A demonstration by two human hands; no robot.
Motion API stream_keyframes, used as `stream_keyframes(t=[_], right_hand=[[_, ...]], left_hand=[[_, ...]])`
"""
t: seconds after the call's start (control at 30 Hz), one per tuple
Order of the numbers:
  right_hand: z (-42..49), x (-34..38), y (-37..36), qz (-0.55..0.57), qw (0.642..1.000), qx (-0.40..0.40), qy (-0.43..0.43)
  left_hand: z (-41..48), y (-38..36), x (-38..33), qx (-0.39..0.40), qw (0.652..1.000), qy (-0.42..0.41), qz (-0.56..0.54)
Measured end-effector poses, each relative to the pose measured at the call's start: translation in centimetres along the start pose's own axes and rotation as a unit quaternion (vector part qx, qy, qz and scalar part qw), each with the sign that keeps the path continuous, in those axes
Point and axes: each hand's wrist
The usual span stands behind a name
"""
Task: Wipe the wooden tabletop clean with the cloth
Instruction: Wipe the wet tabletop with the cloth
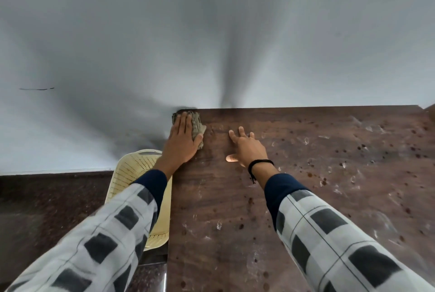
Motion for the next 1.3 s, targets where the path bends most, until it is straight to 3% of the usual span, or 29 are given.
stream_keyframes(t=[0.3, 0.57, 0.77, 1.03, 1.3], right_hand=[[0.1, -0.1, -0.3, 0.017, 1.000, -0.010, 0.001], [0.1, -0.2, -0.3, 0.022, 1.000, -0.012, -0.006], [0.1, 0.1, -0.1, 0.017, 1.000, -0.010, -0.009], [-0.1, -0.3, 0.0, 0.011, 1.000, -0.021, -0.010], [-0.2, 0.0, -0.1, 0.009, 1.000, -0.026, -0.009]], left_hand=[[-1.2, -1.1, 0.3, -0.048, 0.999, -0.014, 0.000], [1.0, 0.6, -1.0, -0.028, 1.000, 0.003, 0.007], [-5.3, -1.4, 0.9, -0.035, 0.998, -0.049, 0.025], [0.4, 0.5, -0.1, -0.011, 0.999, -0.030, 0.038], [-9.5, -1.5, 2.3, -0.028, 0.993, -0.099, 0.064]])
Point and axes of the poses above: each hand's wrist, its own z-axis towards the middle knuckle, its own y-axis out of the back of the hand, x = y × z, and after that the axes turned 8 degrees about y, right-handed
